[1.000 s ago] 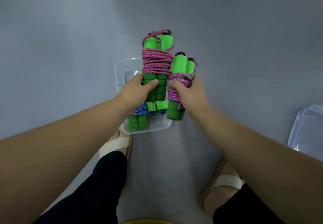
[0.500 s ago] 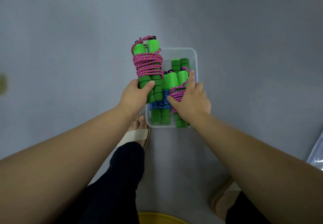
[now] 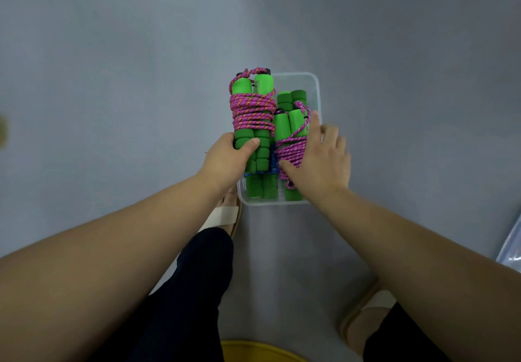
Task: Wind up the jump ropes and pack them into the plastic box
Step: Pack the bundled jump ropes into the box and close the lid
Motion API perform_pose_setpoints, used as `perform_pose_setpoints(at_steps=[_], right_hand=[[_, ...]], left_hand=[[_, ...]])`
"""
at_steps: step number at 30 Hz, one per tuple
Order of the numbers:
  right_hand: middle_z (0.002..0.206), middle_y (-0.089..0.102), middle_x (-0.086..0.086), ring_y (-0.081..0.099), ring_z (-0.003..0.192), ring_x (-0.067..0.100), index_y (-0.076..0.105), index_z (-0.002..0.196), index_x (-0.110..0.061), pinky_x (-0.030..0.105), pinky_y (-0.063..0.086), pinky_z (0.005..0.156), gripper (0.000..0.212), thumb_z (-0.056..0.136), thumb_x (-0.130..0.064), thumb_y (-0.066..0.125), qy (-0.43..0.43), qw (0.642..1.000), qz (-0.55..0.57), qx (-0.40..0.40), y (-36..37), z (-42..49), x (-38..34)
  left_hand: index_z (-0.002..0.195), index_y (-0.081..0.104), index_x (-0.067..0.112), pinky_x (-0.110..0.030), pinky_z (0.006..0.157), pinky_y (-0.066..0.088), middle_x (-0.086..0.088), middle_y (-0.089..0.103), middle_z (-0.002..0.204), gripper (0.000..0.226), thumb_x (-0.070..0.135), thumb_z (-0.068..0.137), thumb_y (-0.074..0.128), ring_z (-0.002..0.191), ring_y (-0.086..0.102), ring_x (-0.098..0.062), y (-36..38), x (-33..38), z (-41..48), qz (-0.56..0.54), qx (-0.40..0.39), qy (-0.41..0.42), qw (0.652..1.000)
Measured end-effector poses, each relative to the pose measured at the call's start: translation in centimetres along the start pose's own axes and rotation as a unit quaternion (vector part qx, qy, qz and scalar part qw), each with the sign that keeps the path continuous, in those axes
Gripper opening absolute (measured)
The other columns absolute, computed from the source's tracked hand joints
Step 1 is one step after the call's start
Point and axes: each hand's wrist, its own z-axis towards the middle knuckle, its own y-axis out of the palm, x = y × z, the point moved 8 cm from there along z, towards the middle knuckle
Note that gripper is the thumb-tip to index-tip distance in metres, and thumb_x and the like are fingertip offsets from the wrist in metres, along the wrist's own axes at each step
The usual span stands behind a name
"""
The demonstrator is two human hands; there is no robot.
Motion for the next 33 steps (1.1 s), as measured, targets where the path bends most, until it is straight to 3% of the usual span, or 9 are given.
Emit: perform_pose_setpoints(at_steps=[2, 5, 12, 19, 23, 24, 26, 28, 33], right_hand=[[0.153, 0.008, 0.010, 0.018, 0.138, 0.032, 0.001, 0.149, -0.017, 0.042, 0.026, 0.110, 0.098, 0.080, -0.053, 0.060, -0.051, 0.998, -0.017, 0.019, -0.7, 0.7, -1.0], [0.157, -0.004, 0.004, -0.004, 0.144, 0.030, 0.007, 0.149, -0.019, 0.043, 0.011, 0.117, 0.093, 0.080, -0.047, 0.063, -0.116, 0.993, -0.010, -0.014, 0.0, 2.4, -3.1], [0.151, 0.022, 0.007, 0.010, 0.141, 0.033, 0.014, 0.148, -0.027, 0.046, 0.010, 0.117, 0.083, 0.082, -0.051, 0.057, -0.141, 0.986, -0.082, -0.041, 0.5, 3.4, -1.9], [0.158, -0.001, 0.004, -0.015, 0.143, 0.034, -0.002, 0.149, -0.026, 0.053, -0.001, 0.115, 0.080, 0.090, -0.053, 0.045, -0.136, 0.984, -0.062, -0.100, 2.4, 3.2, -1.0], [0.154, 0.018, 0.008, 0.003, 0.145, 0.029, 0.027, 0.144, -0.016, 0.049, 0.006, 0.118, 0.063, 0.089, -0.030, 0.054, -0.104, 0.984, 0.139, 0.026, -1.4, 2.9, -1.0], [0.147, 0.033, 0.007, 0.022, 0.141, 0.023, 0.037, 0.138, -0.015, 0.041, 0.020, 0.116, 0.055, 0.088, -0.026, 0.057, -0.087, 0.956, 0.278, 0.041, -2.4, 3.1, -0.9], [0.122, 0.058, 0.001, 0.057, 0.111, 0.010, 0.047, 0.122, -0.018, 0.029, 0.046, 0.097, 0.044, 0.084, -0.029, 0.066, -0.029, 0.831, 0.554, -0.040, -2.9, 3.8, -1.7], [0.106, 0.069, 0.008, 0.069, 0.093, 0.020, 0.055, 0.114, -0.012, 0.037, 0.055, 0.085, 0.050, 0.078, -0.044, 0.069, 0.048, 0.723, 0.679, -0.116, -2.1, 5.0, -2.3], [0.102, 0.071, 0.014, 0.070, 0.088, 0.026, 0.059, 0.118, -0.004, 0.038, 0.056, 0.077, 0.049, 0.086, -0.041, 0.061, 0.103, 0.680, 0.709, -0.154, -0.6, 5.3, -1.4]], left_hand=[[0.115, 0.059, 0.010, -0.042, 0.090, 0.053, -0.007, 0.068, 0.107, 0.036, 0.037, 0.091, 0.057, 0.096, 0.066, -0.022, 0.0, -0.1, 0.1, 0.007, 0.003, 0.004, 1.000], [0.114, 0.059, 0.010, -0.042, 0.089, 0.053, -0.006, 0.068, 0.105, 0.036, 0.037, 0.090, 0.057, 0.095, 0.066, -0.021, -0.2, -0.2, 0.2, 0.012, 0.015, 0.008, 1.000], [0.115, 0.058, 0.010, -0.044, 0.088, 0.054, -0.007, 0.068, 0.106, 0.035, 0.034, 0.090, 0.058, 0.096, 0.066, -0.023, 0.1, -0.4, 0.4, -0.018, 0.024, 0.001, 1.000], [0.119, 0.056, 0.009, -0.034, 0.085, 0.054, -0.007, 0.066, 0.110, 0.035, 0.031, 0.093, 0.056, 0.098, 0.064, -0.022, 0.1, 0.1, 0.0, -0.009, 0.027, -0.001, 1.000], [0.121, 0.056, 0.009, -0.038, 0.091, 0.053, -0.008, 0.067, 0.112, 0.034, 0.027, 0.092, 0.057, 0.101, 0.066, -0.022, 0.4, 0.0, -0.4, -0.053, -0.043, 0.001, 0.998], [0.121, 0.056, 0.009, -0.040, 0.093, 0.052, -0.008, 0.068, 0.112, 0.034, 0.024, 0.091, 0.059, 0.101, 0.067, -0.022, 0.7, 0.0, -0.7, -0.075, -0.078, -0.002, 0.994], [0.121, 0.057, 0.012, -0.041, 0.095, 0.051, -0.009, 0.068, 0.113, 0.032, 0.019, 0.090, 0.060, 0.103, 0.067, -0.023, 1.6, 0.3, -1.2, -0.105, -0.152, -0.005, 0.983], [0.121, 0.055, 0.015, -0.039, 0.096, 0.050, -0.009, 0.067, 0.115, 0.032, 0.014, 0.089, 0.059, 0.105, 0.066, -0.022, 2.4, 0.9, -2.0, -0.115, -0.211, -0.002, 0.971], [0.127, 0.049, 0.015, -0.035, 0.092, 0.053, -0.011, 0.065, 0.118, 0.038, 0.008, 0.091, 0.055, 0.107, 0.065, -0.023, 2.9, 1.7, -2.9, -0.121, -0.260, 0.018, 0.958]])
